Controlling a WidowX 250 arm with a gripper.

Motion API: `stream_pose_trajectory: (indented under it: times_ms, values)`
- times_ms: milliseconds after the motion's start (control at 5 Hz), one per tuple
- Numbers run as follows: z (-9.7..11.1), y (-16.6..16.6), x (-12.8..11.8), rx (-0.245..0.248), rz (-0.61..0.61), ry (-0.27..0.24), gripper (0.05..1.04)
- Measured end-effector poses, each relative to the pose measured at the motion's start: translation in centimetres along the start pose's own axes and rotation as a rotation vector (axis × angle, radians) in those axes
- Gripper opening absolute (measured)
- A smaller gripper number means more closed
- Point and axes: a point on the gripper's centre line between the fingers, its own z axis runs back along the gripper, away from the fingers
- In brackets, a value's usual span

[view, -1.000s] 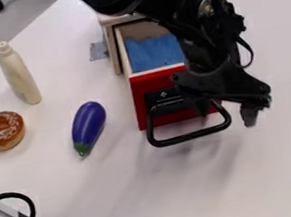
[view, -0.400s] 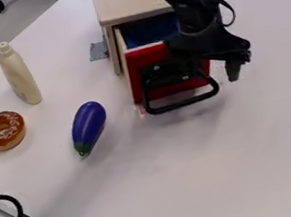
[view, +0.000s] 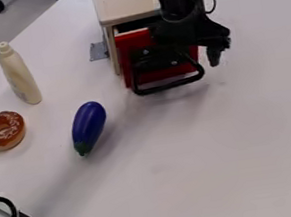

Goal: Close the drawer

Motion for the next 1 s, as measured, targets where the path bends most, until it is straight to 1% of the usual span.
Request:
stream_pose_trajectory:
  times_ms: [200, 400, 600, 800, 1000]
  values:
    - [0.0, 0.5, 0.4, 0.006, -0.034, -0.022, 0.999]
    - [0.0, 0.8, 0.5, 0.01, -0.06, -0.027, 0.999]
    - [-0.7, 1.4, 0.3, 0.019, -0.074, -0.022, 0.999]
    - [-0.8, 2.2, 0.6, 0.032, -0.084, -0.03, 0.999]
    - [-1.2, 2.9, 1.2, 0.048, -0.1, -0.053, 0.999]
